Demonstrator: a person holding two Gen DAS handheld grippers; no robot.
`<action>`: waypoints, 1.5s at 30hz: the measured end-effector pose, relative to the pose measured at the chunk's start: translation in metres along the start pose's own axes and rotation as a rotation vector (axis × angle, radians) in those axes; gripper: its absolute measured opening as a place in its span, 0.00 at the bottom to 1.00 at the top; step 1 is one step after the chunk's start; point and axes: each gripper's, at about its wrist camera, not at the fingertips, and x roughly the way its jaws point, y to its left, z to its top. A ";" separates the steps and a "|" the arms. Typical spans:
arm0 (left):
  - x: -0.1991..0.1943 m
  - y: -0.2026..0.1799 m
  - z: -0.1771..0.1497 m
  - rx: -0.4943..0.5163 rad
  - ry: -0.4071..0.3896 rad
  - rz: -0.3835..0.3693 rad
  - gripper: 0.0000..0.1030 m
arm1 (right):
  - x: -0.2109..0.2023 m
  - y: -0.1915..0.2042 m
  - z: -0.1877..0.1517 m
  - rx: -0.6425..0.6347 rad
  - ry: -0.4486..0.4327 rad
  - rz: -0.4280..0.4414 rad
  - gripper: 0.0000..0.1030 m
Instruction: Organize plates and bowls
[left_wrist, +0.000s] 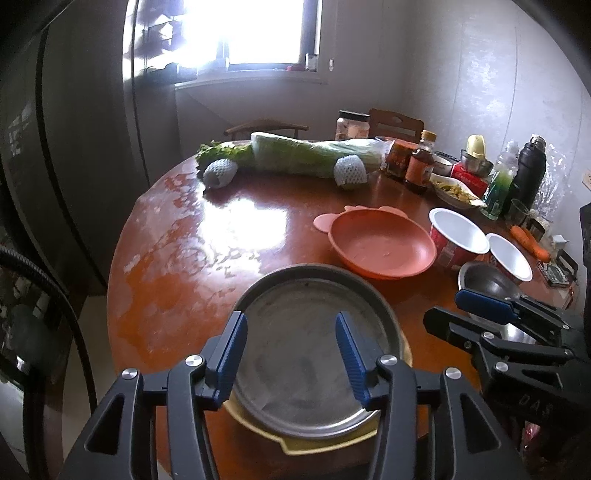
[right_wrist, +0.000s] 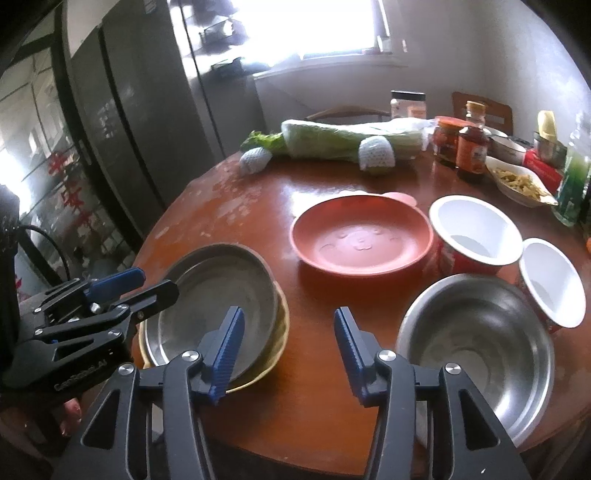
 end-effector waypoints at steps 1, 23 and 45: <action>0.000 -0.002 0.002 0.004 0.000 0.000 0.48 | -0.001 -0.003 0.001 0.003 -0.003 -0.004 0.53; 0.053 -0.024 0.068 0.013 0.056 -0.088 0.49 | 0.025 -0.064 0.050 0.132 0.038 -0.070 0.63; 0.110 -0.042 0.091 0.044 0.203 -0.106 0.49 | 0.062 -0.094 0.067 0.232 0.159 -0.096 0.63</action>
